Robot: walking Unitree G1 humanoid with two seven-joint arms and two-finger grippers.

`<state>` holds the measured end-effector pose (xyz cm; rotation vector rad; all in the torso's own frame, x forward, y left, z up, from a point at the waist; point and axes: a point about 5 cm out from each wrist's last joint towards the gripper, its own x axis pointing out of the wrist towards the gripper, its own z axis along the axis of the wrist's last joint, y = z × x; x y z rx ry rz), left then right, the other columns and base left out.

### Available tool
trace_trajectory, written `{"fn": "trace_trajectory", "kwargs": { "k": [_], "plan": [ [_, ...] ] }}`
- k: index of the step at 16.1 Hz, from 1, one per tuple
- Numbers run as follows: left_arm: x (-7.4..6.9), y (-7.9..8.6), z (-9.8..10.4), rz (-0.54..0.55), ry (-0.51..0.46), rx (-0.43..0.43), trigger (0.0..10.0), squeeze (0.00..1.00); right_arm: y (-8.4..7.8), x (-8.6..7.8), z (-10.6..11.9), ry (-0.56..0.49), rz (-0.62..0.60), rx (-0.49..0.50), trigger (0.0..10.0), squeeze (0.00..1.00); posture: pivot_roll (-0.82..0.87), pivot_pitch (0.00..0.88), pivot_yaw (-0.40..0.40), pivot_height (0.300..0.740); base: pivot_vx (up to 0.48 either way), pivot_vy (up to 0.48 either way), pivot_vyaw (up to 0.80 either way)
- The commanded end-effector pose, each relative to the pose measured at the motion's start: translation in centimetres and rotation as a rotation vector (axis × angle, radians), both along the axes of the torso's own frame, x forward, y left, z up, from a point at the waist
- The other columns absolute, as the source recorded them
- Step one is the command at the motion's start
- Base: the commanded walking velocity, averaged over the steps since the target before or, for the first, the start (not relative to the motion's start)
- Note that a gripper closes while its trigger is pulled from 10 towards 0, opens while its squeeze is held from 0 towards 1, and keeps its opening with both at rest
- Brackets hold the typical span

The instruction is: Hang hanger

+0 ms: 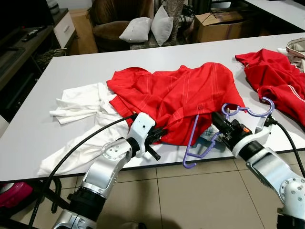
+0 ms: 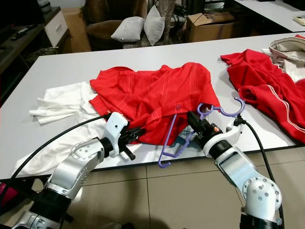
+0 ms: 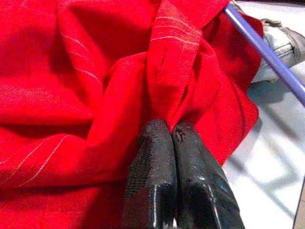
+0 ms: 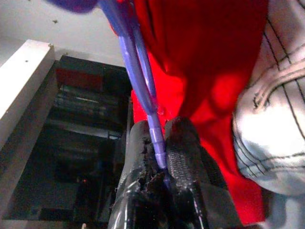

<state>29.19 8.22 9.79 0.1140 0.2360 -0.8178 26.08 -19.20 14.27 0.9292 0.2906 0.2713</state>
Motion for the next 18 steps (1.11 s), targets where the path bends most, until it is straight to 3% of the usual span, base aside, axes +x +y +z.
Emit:
{"fn": "trace_trajectory", "kwargs": {
  "k": [1, 3, 6, 10, 13, 16, 18],
  "plan": [
    [-0.1, 0.9, 0.6, 0.01, -0.034, 0.0, 0.0, 0.0, 0.1, 0.7, 0.4, -0.026, -0.032, -0.007, 10.0, 0.0, -0.14, 0.0, 0.096, 0.74, 0.0, 0.0, 0.0],
    [-0.5, 1.2, 1.0, -0.029, -0.061, 0.02, 0.0, 0.0, 0.2, 1.6, 0.8, -0.041, -0.082, 0.012, 10.0, 0.0, -0.14, 0.0, 0.096, 0.74, 0.0, 0.0, 0.0],
    [-1.9, 0.9, 3.2, -0.221, -0.15, 0.027, 0.0, 0.0, 1.1, 3.4, 1.9, -0.094, -0.207, 0.153, 10.0, 0.0, -0.14, 0.0, 0.096, 0.74, 0.0, 0.0, 0.0],
    [-2.8, -1.0, 5.1, -0.344, -0.189, -0.032, 0.0, 0.0, 2.4, 4.3, 1.8, -0.093, -0.211, 0.221, 10.0, 0.0, -0.12, 0.0, 0.083, 0.74, 0.0, 0.0, 0.0],
    [-3.6, -1.9, 5.8, -0.416, -0.196, -0.064, 0.0, 0.0, 2.4, 4.8, 1.9, -0.091, -0.25, 0.238, 10.0, 0.0, -0.13, 0.0, 0.087, 0.74, 0.0, 0.0, 0.0],
    [-3.4, -2.7, 6.2, -0.403, -0.179, -0.113, 0.0, 0.0, 2.5, 5.1, 1.8, -0.084, -0.262, 0.243, 10.0, 0.0, -0.13, 0.0, 0.084, 0.74, 0.0, 0.0, 0.0],
    [-3.1, -4.1, 6.8, -0.402, -0.153, -0.178, 0.0, 0.0, 3.4, 5.4, 1.5, -0.064, -0.263, 0.235, 10.0, 0.0, -0.13, 0.0, 0.086, 0.74, 0.0, 0.0, 0.0]
  ]
}}
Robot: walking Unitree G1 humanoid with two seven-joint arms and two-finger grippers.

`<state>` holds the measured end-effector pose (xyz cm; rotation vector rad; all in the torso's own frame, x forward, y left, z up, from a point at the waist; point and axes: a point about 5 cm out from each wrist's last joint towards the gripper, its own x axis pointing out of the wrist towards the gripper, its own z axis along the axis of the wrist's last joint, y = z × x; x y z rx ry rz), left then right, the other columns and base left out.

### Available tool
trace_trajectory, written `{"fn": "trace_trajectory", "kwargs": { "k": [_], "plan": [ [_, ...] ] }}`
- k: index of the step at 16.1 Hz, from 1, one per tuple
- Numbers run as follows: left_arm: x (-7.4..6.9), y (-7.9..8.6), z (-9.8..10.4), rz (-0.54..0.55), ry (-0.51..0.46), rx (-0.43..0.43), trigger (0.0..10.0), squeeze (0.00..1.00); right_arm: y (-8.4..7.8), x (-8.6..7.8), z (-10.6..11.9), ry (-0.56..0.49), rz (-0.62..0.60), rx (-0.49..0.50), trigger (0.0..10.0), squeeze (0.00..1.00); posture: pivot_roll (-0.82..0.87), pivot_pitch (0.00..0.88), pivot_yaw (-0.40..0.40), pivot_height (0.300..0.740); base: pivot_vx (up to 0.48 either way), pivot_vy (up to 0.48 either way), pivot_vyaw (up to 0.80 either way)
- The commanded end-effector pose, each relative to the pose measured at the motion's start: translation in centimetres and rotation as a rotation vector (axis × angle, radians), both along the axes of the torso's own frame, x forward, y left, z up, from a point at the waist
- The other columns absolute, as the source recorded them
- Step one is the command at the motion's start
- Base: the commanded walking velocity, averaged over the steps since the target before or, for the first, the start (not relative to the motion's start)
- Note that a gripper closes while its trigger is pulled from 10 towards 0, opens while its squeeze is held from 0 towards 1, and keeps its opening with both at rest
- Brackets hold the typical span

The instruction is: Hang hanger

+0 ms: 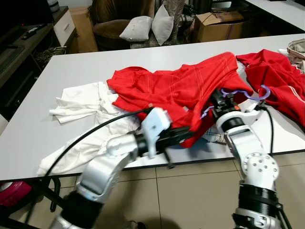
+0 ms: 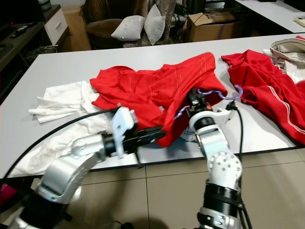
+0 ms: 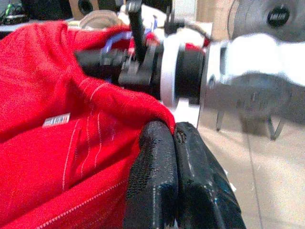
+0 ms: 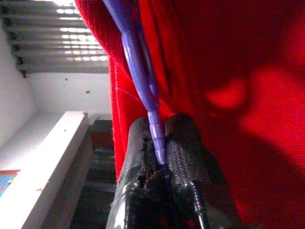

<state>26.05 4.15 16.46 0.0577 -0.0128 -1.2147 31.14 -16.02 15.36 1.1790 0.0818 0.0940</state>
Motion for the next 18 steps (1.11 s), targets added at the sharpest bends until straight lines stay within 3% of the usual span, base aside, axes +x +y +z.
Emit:
{"fn": "trace_trajectory", "kwargs": {
  "k": [1, 3, 6, 7, 10, 12, 13, 17, 18],
  "plan": [
    [0.2, -0.5, 0.3, 0.003, 0.013, -0.01, 0.0, 0.0, 0.8, 0.3, 0.3, 0.012, 0.003, -0.018, 10.0, 0.0, -0.12, 0.0, 0.087, 0.74, 0.0, 0.0, 0.0],
    [0.9, -1.5, 0.5, 0.042, 0.016, -0.015, 0.0, 0.0, 2.1, 0.1, -0.1, 0.063, 0.015, -0.056, 10.0, 0.0, -0.12, 0.0, 0.093, 0.74, 0.0, 0.0, 0.0],
    [0.9, -1.9, 0.8, 0.036, 0.021, -0.017, 0.0, 0.0, 2.7, -0.9, -0.4, 0.136, -0.028, -0.045, 10.0, 0.0, -0.12, 0.0, 0.098, 0.74, 0.0, 0.0, 0.0],
    [0.6, -1.5, 0.5, 0.032, 0.023, 0.003, 0.0, 0.0, 3.7, -1.8, 0.1, 0.131, 0.002, -0.014, 10.0, 0.0, -0.11, 0.0, 0.114, 0.74, 0.0, 0.0, 0.0],
    [0.4, -0.8, 0.4, 0.043, 0.031, 0.016, 0.0, 0.0, 4.0, -2.7, 0.1, 0.17, -0.026, -0.045, 10.0, 0.0, -0.09, 0.0, 0.129, 0.74, 0.0, 0.0, 0.0],
    [0.2, 0.0, 0.4, 0.057, 0.032, 0.029, 0.0, 0.0, 5.5, -3.8, 0.3, 0.182, -0.002, -0.03, 10.0, 0.0, -0.07, 0.017, 0.141, 0.74, 0.0, 0.0, 0.0],
    [-0.1, 0.4, 0.5, 0.058, 0.035, 0.039, 0.0, 0.0, 7.2, -4.8, 0.2, 0.21, 0.033, 0.005, 10.0, 0.0, -0.05, 0.033, 0.154, 0.74, 0.0, 0.0, 0.0],
    [-0.5, 0.5, 0.8, 0.052, 0.043, 0.034, 0.0, 0.0, 8.7, -5.6, -0.6, 0.275, 0.062, 0.069, 10.0, 0.0, -0.04, 0.05, 0.169, 0.74, 0.0, 0.0, 0.0],
    [-0.5, 0.3, 1.1, 0.052, 0.056, 0.007, 0.0, 0.0, 9.9, -6.2, -0.9, 0.297, 0.177, 0.042, 10.0, 0.0, -0.05, 0.052, 0.168, 0.74, 0.0, 0.0, 0.0]
  ]
}}
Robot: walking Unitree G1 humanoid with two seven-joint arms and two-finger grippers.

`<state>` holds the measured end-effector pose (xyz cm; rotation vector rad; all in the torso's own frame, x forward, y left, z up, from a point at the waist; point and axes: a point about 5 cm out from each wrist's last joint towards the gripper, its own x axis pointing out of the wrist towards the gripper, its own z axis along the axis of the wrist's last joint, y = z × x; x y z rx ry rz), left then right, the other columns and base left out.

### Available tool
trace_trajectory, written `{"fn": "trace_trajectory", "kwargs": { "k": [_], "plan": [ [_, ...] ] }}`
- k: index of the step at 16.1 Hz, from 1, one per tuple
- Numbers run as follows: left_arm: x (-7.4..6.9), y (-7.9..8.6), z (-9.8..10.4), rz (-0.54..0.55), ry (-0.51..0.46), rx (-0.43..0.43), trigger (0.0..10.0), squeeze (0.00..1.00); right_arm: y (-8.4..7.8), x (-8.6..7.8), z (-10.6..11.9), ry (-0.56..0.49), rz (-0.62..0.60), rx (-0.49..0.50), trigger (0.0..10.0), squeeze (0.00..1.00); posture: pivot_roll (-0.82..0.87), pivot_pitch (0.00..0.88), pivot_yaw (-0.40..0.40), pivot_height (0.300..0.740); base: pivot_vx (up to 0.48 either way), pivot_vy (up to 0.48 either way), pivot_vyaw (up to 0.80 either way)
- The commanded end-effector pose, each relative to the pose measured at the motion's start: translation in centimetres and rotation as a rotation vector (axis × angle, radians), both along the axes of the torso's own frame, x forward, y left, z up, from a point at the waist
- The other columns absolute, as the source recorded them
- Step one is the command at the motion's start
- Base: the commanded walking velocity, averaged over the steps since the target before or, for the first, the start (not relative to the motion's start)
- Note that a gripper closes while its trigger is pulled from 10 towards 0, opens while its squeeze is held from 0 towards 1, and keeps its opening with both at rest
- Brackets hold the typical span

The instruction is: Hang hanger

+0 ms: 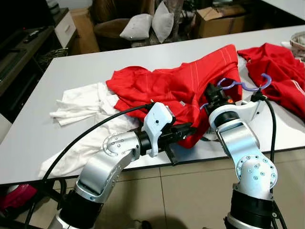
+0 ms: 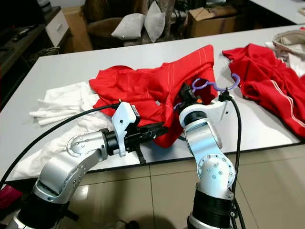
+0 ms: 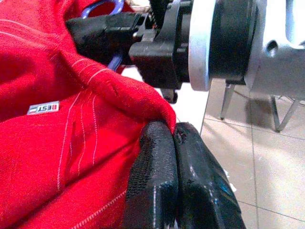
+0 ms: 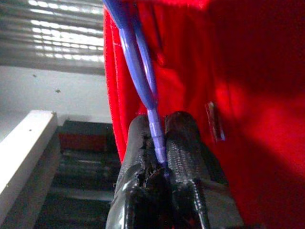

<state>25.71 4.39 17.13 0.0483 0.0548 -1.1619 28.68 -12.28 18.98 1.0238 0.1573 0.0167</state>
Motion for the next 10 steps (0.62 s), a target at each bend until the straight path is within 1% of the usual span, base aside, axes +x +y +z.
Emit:
{"fn": "trace_trajectory", "kwargs": {
  "k": [1, 2, 3, 4, 5, 6, 7, 8, 9, 10],
  "plan": [
    [-0.2, 0.0, 0.5, 0.0, 0.003, -0.03, 0.0, 0.0, 6.7, -3.9, -4.6, 0.227, 0.217, 0.197, 10.0, 0.0, -0.05, 0.052, 0.168, 0.74, 0.0, 0.0, 0.0],
    [0.0, -0.1, 0.6, 0.02, 0.006, -0.049, 0.0, 0.0, 7.0, -4.2, -4.8, 0.242, 0.264, 0.164, 10.0, 0.0, -0.06, 0.044, 0.158, 0.74, 0.0, 0.0, 0.0],
    [0.5, -0.1, 0.9, 0.071, 0.0, -0.072, 0.0, 0.0, 6.9, -4.4, -5.3, 0.275, 0.281, 0.13, 10.0, 0.0, -0.07, 0.034, 0.141, 0.74, 0.0, 0.0, 0.0],
    [1.1, 0.1, 1.0, 0.129, -0.008, -0.08, 0.0, 0.0, 6.6, -4.4, -5.6, 0.292, 0.291, 0.105, 10.0, 0.0, -0.07, 0.03, 0.133, 0.74, 0.0, 0.0, 0.0],
    [2.2, 0.8, 0.9, 0.242, -0.023, -0.084, 0.0, 0.0, 5.9, -4.1, -5.8, 0.303, 0.309, 0.067, 10.0, 0.0, -0.09, 0.018, 0.107, 0.74, 0.0, 0.0, 0.0],
    [2.6, 1.2, 0.8, 0.289, -0.025, -0.084, 0.0, 0.0, 5.5, -3.9, -5.8, 0.3, 0.323, 0.05, 10.0, 0.0, -0.09, 0.018, 0.107, 0.74, 0.0, 0.0, 0.0],
    [3.1, 1.8, 0.7, 0.349, -0.02, -0.085, 0.0, 0.0, 4.9, -3.5, -5.8, 0.293, 0.357, 0.013, 10.0, 0.0, -0.09, 0.009, 0.086, 0.74, 0.0, 0.0, 0.0],
    [3.3, 2.1, 0.6, 0.375, -0.024, -0.075, 0.0, 0.0, 4.5, -3.3, -5.8, 0.295, 0.373, 0.011, 10.0, 0.0, -0.09, 0.003, 0.069, 0.74, 0.0, 0.0, 0.0],
    [3.5, 2.4, 0.5, 0.399, -0.024, -0.074, 0.0, 0.0, 4.5, -3.3, -5.6, 0.291, 0.396, 0.01, 10.0, 0.0, -0.09, 0.0, 0.056, 0.74, 0.0, 0.0, 0.0],
    [3.5, 2.4, 0.5, 0.399, -0.024, -0.074, 0.0, 0.0, 4.5, -3.3, -5.6, 0.291, 0.396, 0.01, 10.0, 0.0, -0.09, 0.0, 0.056, 0.74, 0.0, 0.0, 0.0]
  ]
}}
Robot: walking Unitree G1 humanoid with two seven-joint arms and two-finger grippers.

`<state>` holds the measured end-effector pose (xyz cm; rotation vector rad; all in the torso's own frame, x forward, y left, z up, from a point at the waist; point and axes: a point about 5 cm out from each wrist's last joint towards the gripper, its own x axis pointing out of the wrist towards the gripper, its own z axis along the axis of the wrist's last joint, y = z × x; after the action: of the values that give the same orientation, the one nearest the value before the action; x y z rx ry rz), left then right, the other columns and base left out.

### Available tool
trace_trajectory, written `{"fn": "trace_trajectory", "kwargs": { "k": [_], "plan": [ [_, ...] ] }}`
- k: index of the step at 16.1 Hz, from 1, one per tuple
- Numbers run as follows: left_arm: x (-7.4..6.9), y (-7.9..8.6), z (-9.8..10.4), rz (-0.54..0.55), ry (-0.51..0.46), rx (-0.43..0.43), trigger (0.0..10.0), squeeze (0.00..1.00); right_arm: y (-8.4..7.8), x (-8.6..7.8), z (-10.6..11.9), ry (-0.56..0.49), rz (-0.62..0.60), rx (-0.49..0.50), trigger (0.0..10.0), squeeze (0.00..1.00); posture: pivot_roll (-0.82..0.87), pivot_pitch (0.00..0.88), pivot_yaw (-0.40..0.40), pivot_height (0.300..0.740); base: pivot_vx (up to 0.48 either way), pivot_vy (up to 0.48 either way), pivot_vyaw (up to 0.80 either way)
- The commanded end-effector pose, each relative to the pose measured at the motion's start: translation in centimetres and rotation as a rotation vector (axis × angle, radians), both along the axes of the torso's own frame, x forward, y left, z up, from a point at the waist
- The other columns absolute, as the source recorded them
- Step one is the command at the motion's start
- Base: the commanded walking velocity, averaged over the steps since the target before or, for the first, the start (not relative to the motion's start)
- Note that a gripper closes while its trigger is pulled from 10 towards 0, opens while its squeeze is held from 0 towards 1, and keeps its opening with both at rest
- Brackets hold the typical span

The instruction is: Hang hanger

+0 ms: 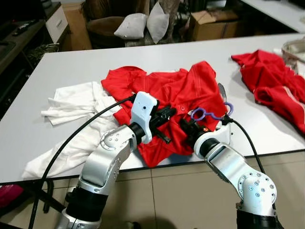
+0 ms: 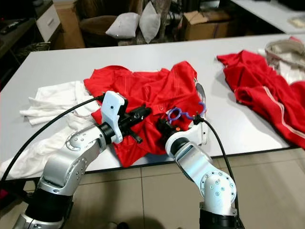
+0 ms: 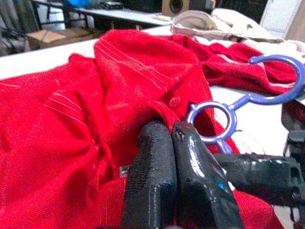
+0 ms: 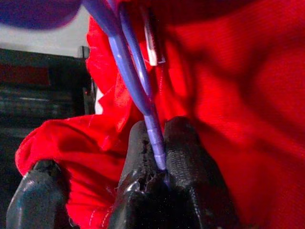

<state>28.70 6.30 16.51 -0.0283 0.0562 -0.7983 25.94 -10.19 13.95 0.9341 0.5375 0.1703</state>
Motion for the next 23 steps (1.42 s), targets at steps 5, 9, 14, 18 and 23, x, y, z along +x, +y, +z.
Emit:
{"fn": "trace_trajectory", "kwargs": {
  "k": [5, 9, 14, 18, 23],
  "plan": [
    [-0.9, -0.9, 0.4, -0.075, -0.005, -0.026, 4.8, 0.0, 2.4, -0.4, 0.4, 0.017, 0.093, 0.106, 10.0, 0.0, -0.1, 0.0, 0.06, 0.74, 0.0, 0.0, 0.0],
    [-1.4, -1.1, 0.5, -0.184, 0.017, -0.025, 10.0, 1.0, 2.0, -0.3, 0.4, 0.015, 0.08, 0.109, 10.0, 0.0, -0.1, 0.0, 0.074, 0.74, 0.0, 0.0, 0.0],
    [-1.4, -1.1, 0.5, -0.184, 0.017, -0.025, 10.0, 1.0, 2.0, -0.3, 0.4, 0.015, 0.08, 0.109, 10.0, 0.0, -0.1, 0.0, 0.074, 0.74, 0.0, 0.0, 0.0],
    [-1.4, -1.1, 0.5, -0.184, 0.017, -0.025, 10.0, 1.0, 2.0, -0.3, 0.4, 0.015, 0.08, 0.109, 10.0, 0.0, -0.1, 0.0, 0.074, 0.74, 0.0, 0.0, 0.0],
    [-1.4, -1.1, 0.5, -0.184, 0.017, -0.025, 10.0, 1.0, 2.0, -0.3, 0.4, 0.015, 0.08, 0.109, 10.0, 0.0, -0.1, 0.0, 0.074, 0.74, 0.0, 0.0, 0.0]
  ]
}}
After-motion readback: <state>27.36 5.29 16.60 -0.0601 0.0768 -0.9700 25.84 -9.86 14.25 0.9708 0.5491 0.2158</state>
